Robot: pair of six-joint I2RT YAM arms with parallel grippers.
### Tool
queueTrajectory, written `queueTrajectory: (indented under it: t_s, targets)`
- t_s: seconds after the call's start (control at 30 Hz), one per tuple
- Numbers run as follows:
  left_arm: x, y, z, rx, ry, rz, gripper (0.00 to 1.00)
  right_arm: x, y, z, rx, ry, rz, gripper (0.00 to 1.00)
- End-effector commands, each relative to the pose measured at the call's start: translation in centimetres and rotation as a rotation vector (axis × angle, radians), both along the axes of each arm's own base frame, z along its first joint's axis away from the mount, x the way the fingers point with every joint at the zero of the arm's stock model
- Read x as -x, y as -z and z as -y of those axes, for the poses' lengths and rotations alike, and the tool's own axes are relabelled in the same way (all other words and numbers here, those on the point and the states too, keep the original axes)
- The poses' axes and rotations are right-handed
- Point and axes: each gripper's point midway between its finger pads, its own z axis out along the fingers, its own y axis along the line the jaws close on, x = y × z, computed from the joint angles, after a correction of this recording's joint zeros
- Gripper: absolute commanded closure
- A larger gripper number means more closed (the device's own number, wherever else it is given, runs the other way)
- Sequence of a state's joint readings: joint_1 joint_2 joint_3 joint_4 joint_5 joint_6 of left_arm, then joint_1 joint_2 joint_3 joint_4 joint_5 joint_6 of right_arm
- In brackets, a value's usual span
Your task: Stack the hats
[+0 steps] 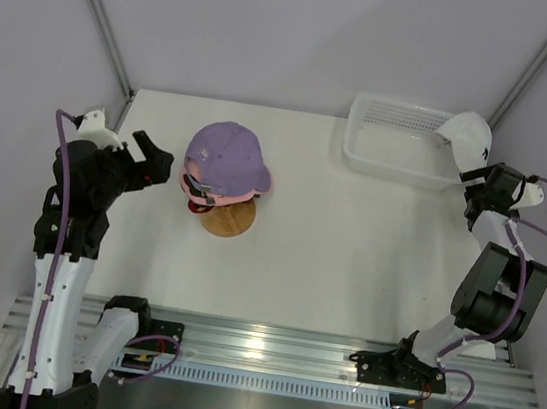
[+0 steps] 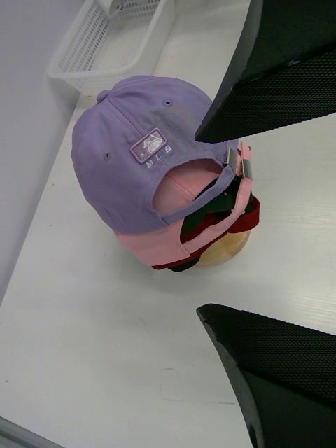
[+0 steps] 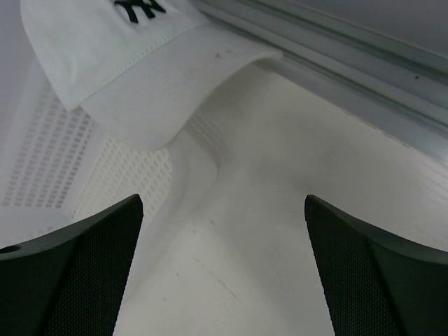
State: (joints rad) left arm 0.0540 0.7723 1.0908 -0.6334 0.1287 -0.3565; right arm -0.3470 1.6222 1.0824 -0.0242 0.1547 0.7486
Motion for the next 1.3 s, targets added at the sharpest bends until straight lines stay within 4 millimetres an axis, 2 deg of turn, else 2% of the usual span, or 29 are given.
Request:
queueTrajectory:
  t_s: [0.0,0.03,0.17,0.2,0.27,0.3,0.37,0.4,0.5,0.53,0.63,0.73,0.83,0.87,0.93,0.97,1.03,1.07,1.13,1.17,1.2,1.27]
  targets:
    - [-0.3,-1.0,-0.7,-0.04,-0.021,0.063,0.0,-1.5,-1.7,3.1,0.053,0.162,0.159,0.02]
    - [-0.2,-1.2,-0.8,-0.043,-0.025,0.069,0.0,-2.2,-2.3,3.5,0.067,0.173,0.215,0.03]
    - [-0.5,-1.7,-1.0,-0.053,-0.029,0.085,0.0,-3.8,-2.5,4.3,0.06,0.191,0.315,0.12]
    - [-0.7,-1.8,-1.0,-0.055,-0.03,0.079,0.01,-4.4,-1.4,4.5,0.042,0.19,0.315,0.15]
    - [-1.1,-1.5,-1.1,-0.057,-0.031,0.062,0.01,-5.9,-1.8,4.7,0.03,0.18,0.358,0.21]
    - [-1.5,-1.6,-1.1,-0.058,-0.033,0.051,0.01,-6.5,-0.3,4.8,0.0,0.19,0.349,0.22]
    - [-2.0,-1.4,-1.3,-0.056,-0.04,0.032,0.01,-7.5,-0.2,4.9,-0.02,0.193,0.386,0.26]
    - [-2.2,-1.3,-1.3,-0.055,-0.039,0.022,0.01,-7.8,1.3,5.0,-0.035,0.201,0.372,0.29]
    - [-3.1,-1.9,-1.2,-0.044,-0.034,0.017,0.0,-8.3,1.9,5.6,-0.05,0.242,0.398,0.5]
    - [-3.4,-1.7,-1.1,-0.041,-0.031,0.008,0.0,-8.4,2.4,5.9,-0.047,0.247,0.397,0.68]
    - [-3.6,-1.9,-1.1,-0.036,-0.033,0.009,0.0,-8.5,2.0,6.2,-0.025,0.251,0.394,0.98]
    - [-3.9,-1.9,-0.9,-0.027,-0.021,0.011,0.01,-8.5,0.6,6.1,-0.001,0.236,0.405,1.0]
    - [-3.9,-1.6,-0.6,-0.019,-0.008,0.006,0.01,-8.4,-2.5,5.4,0.029,0.202,0.448,1.0]
    - [-3.8,-1.6,-0.5,-0.017,-0.003,0.008,0.01,-8.0,-4.9,5.1,0.046,0.195,0.486,1.0]
    - [-3.6,-1.5,-0.3,-0.019,0.007,0.007,0.0,-7.7,-7.2,4.3,0.061,0.171,0.522,1.0]
    - [-3.5,-1.5,-0.4,-0.024,0.007,0.01,0.01,-7.2,-10.0,3.8,0.072,0.159,0.572,1.0]
    - [-3.0,-1.7,-0.5,-0.038,0.006,0.026,0.0,-6.7,-12.8,2.9,0.08,0.138,0.621,1.0]
    - [-2.9,-1.9,-0.5,-0.044,0.009,0.034,0.01,-6.1,-16.2,1.9,0.093,0.118,0.684,1.0]
    - [-2.4,-2.0,-0.6,-0.062,0.008,0.039,0.0,-5.4,-19.6,0.5,0.12,0.082,0.748,1.0]
    - [-2.2,-2.0,-0.7,-0.067,0.008,0.039,0.0,-5.1,-21.8,-0.6,0.131,0.051,0.791,1.0]
    - [-2.1,-2.0,-0.7,-0.07,0.009,0.037,0.0,-4.1,-24.9,-1.6,0.144,0.021,0.85,1.0]
    - [-1.8,-1.8,-0.4,-0.076,0.025,0.033,0.0,-3.6,-27.8,-3.9,0.142,-0.08,0.894,1.0]
